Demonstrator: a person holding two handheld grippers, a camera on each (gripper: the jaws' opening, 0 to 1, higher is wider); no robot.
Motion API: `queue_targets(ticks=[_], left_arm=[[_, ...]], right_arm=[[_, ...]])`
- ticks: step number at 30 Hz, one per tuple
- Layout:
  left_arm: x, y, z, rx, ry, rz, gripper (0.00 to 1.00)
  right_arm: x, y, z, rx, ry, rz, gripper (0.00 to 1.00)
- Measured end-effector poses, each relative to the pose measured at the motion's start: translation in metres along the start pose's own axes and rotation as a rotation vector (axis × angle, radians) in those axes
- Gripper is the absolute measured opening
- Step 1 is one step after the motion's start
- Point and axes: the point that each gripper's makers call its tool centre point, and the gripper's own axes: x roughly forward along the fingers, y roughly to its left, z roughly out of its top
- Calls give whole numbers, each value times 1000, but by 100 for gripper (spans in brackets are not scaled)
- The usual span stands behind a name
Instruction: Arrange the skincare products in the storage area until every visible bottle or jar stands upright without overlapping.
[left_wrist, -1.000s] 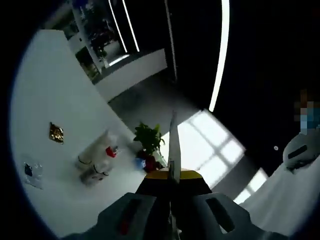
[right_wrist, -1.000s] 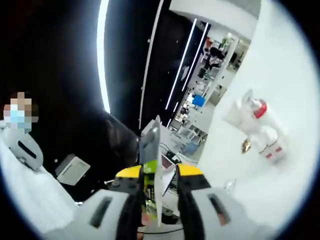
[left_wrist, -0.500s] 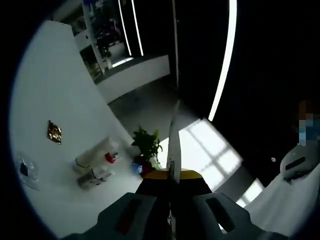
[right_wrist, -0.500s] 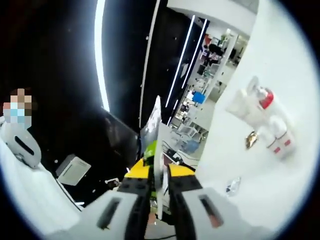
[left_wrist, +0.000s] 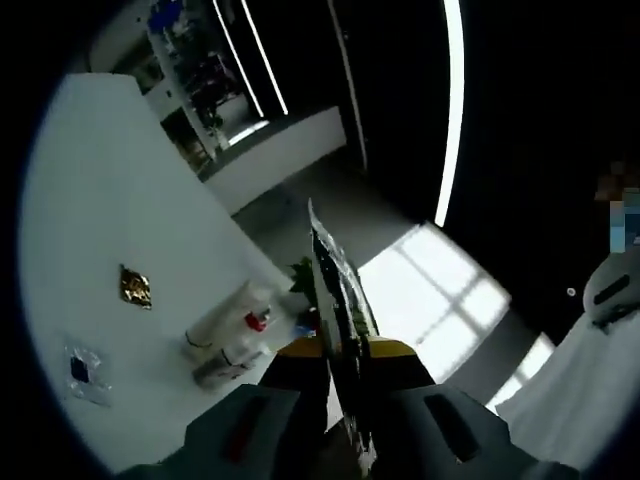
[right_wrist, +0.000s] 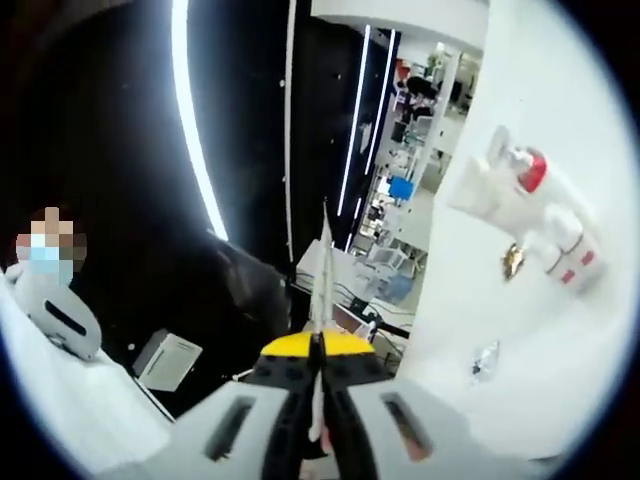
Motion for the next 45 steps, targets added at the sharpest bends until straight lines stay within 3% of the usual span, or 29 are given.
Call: queue_targets(ticks=[7, 12, 14, 16, 18, 20, 23, 24, 26, 37, 42, 45], left_arm=[[-15, 15, -21, -43, 35, 53, 17], [-22, 20, -28, -66, 34, 85, 12], [-25, 21, -25, -83, 8, 95, 4], [-26, 18, -23, -151, -25, 87, 1], [-27, 20, -24, -153, -29, 92, 0], [-29, 23, -26, -155, -30, 104, 0], [-32, 33, -29, -179, -27, 135, 0], [-32, 35, -29, -187, -29, 138, 0], [-32, 37, -29, -194, -32, 144, 0], [-29, 61, -27, -227, -54, 198, 0], [-23, 79, -35, -211, -10, 242, 0], [-19, 87, -37, -214, -2, 250, 0]], right_arm=[[-3, -10, 0, 12, -6, -33, 1], [-2, -17, -2, 10, 4, -60, 1], [-3, -24, -3, -3, 7, -100, 1], [-4, -38, -6, -59, 38, -176, 1], [-4, -45, -9, -90, 64, -217, 1], [-3, -47, -12, -120, 85, -224, 2], [-3, -53, -15, -215, 122, -238, 3], [-1, -52, -15, -284, 122, -219, 4], [-2, -53, -17, -320, 132, -222, 6], [-9, -76, -13, -354, 194, -271, 30], [-11, -80, -15, -368, 214, -285, 38], [-14, -87, -16, -383, 235, -317, 49]])
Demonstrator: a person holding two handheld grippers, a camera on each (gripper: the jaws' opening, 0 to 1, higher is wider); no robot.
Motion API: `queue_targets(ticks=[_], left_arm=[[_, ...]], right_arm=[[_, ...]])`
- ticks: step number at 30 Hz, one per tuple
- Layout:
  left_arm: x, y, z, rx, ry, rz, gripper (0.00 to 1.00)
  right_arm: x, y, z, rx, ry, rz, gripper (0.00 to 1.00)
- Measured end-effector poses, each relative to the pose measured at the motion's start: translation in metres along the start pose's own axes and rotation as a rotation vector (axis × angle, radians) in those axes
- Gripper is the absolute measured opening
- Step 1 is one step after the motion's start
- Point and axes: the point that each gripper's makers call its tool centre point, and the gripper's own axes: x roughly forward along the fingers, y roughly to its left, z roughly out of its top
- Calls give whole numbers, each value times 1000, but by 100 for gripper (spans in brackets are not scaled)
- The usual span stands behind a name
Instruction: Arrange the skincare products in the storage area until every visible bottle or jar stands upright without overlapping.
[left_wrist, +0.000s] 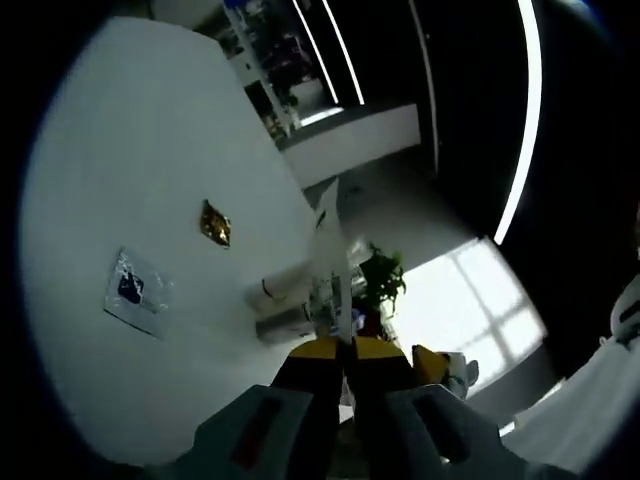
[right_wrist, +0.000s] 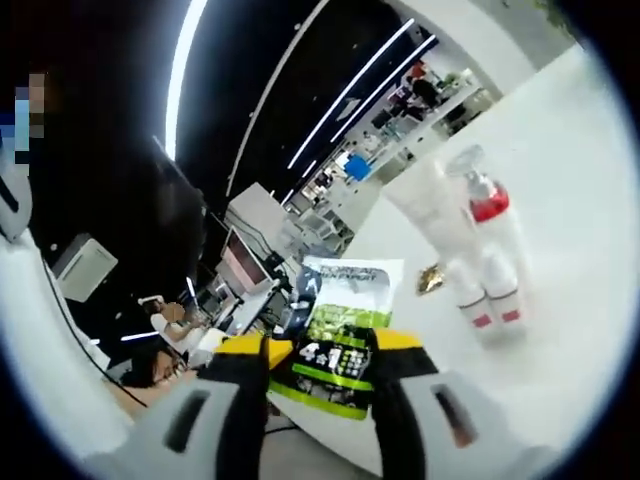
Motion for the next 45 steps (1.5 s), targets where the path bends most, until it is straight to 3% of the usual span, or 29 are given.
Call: queue_targets(ticks=[18, 36, 45], left_arm=[[26, 50, -14, 11, 79, 115, 0], [39, 90, -23, 42, 111, 248, 0], [37, 108, -27, 126, 145, 328, 0]], right_arm=[[-13, -31, -1, -21, 25, -122, 72], [-34, -52, 5, -18, 9, -203, 76], [-40, -55, 8, -13, -8, -223, 76]])
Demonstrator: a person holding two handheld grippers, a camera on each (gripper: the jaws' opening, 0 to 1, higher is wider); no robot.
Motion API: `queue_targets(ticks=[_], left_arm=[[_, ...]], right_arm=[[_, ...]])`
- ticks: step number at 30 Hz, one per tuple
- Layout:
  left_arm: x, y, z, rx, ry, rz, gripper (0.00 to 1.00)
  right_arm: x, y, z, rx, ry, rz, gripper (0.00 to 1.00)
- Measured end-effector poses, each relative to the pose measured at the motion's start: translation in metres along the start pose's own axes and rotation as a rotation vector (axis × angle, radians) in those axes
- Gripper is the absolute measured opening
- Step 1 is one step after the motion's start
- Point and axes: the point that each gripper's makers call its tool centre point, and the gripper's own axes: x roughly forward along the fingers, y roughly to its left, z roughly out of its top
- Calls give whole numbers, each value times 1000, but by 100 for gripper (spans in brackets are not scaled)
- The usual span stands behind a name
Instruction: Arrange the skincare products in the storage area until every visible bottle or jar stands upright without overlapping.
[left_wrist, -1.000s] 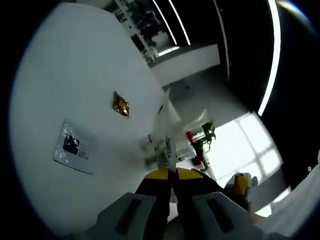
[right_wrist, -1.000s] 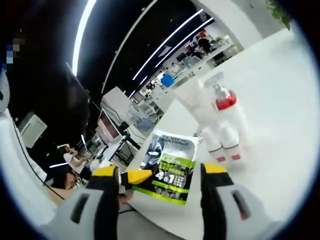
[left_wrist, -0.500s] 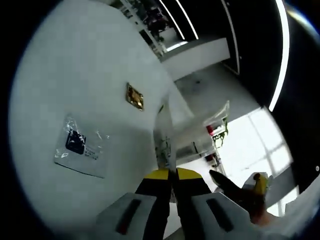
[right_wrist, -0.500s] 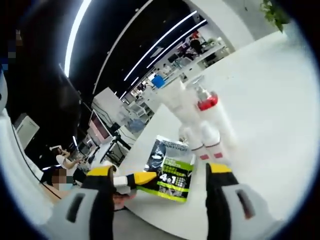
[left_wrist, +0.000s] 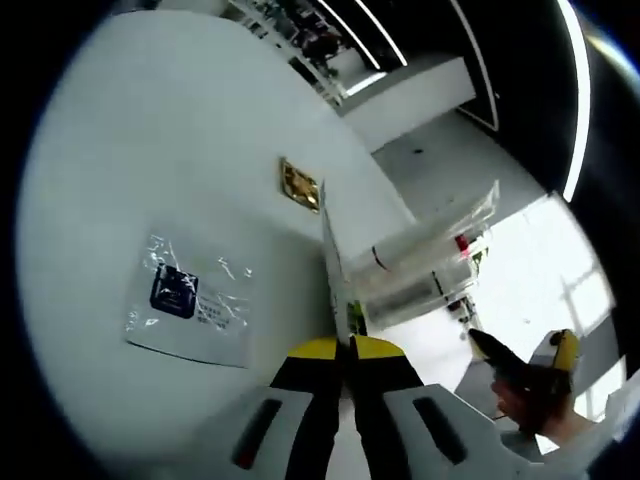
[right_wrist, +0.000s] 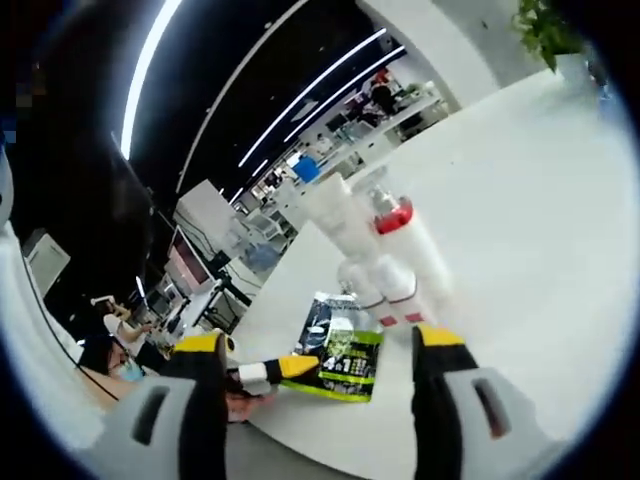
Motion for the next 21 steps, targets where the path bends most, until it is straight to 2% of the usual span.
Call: queue_targets(ticks=[8, 11, 13, 21], left_arm=[[1, 5, -4, 133, 39, 59, 4], [-1, 5, -7, 297, 86, 72, 7], [0, 6, -10, 369, 113, 79, 9], [-4, 16, -7, 578, 156, 150, 17]], right_arm=[[-1, 0, -1, 0, 1, -6, 76], [-1, 1, -1, 4, -3, -6, 76], [0, 1, -1, 9, -6, -5, 76], [1, 4, -1, 9, -6, 1, 76]])
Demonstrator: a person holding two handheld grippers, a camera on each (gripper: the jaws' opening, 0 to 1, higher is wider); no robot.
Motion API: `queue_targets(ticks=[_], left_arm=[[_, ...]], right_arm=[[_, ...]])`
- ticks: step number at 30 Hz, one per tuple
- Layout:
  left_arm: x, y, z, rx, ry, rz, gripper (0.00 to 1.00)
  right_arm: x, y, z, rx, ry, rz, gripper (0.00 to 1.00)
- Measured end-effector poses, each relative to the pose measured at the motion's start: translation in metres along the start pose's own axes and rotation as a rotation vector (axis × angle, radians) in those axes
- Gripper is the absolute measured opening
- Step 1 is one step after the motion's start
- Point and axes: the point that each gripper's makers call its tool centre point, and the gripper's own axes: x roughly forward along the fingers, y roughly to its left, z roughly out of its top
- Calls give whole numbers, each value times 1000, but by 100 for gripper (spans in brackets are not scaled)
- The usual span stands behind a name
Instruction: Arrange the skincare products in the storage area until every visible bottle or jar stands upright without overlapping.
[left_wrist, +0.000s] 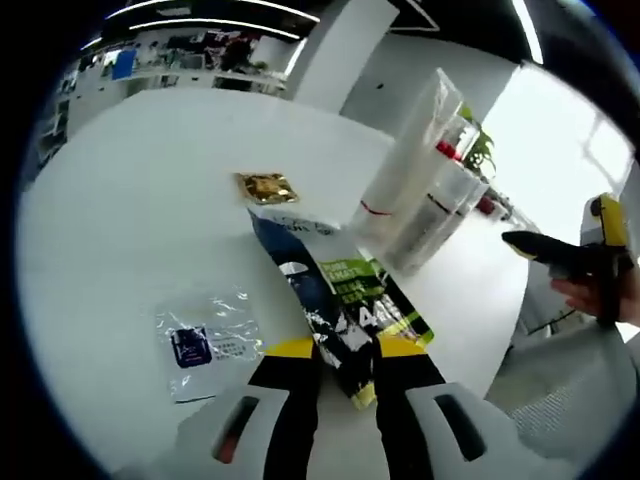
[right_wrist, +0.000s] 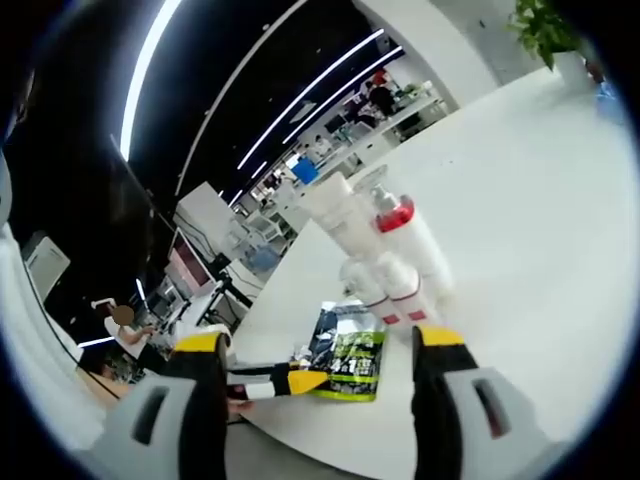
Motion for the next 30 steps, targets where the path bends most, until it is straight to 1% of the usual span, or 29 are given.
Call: queue_targets(ticks=[3, 4, 6, 8, 9, 12, 14, 17, 21, 25, 28, 30], left_arm=[[-3, 2, 3, 89, 15, 22, 19], [-4, 3, 5, 120, 20, 30, 21], [-6, 5, 6, 159, 34, 52, 25], [-8, 6, 8, 184, 29, 61, 29], [-9, 7, 10, 192, 24, 63, 30], [-11, 9, 14, 251, 31, 81, 27], [-9, 5, 17, 285, 29, 67, 29], [-3, -3, 19, 314, 32, 43, 33], [8, -14, 15, 357, 52, 11, 37], [18, -13, 9, 377, 81, 7, 42], [21, -8, 2, 402, 121, 22, 43], [21, -3, 4, 443, 110, 38, 41]], right_arm=[[0, 0, 0, 0, -3, -1, 76], [-1, 0, 0, 0, -3, -1, 76], [-1, 0, 0, 2, -6, -2, 76], [-2, 0, 0, 2, -8, -3, 76], [-2, 0, 0, 2, -10, -4, 76], [-3, 1, 1, 2, -16, -3, 76], [-4, 1, 3, -2, -22, -4, 76], [-5, 1, 3, -15, -18, -7, 76], [-6, 1, 5, -25, -19, -13, 77], [-8, -1, 7, -21, -25, -22, 77], [-10, -3, 8, -7, -34, -30, 77], [-10, -3, 10, -1, -42, -30, 77]])
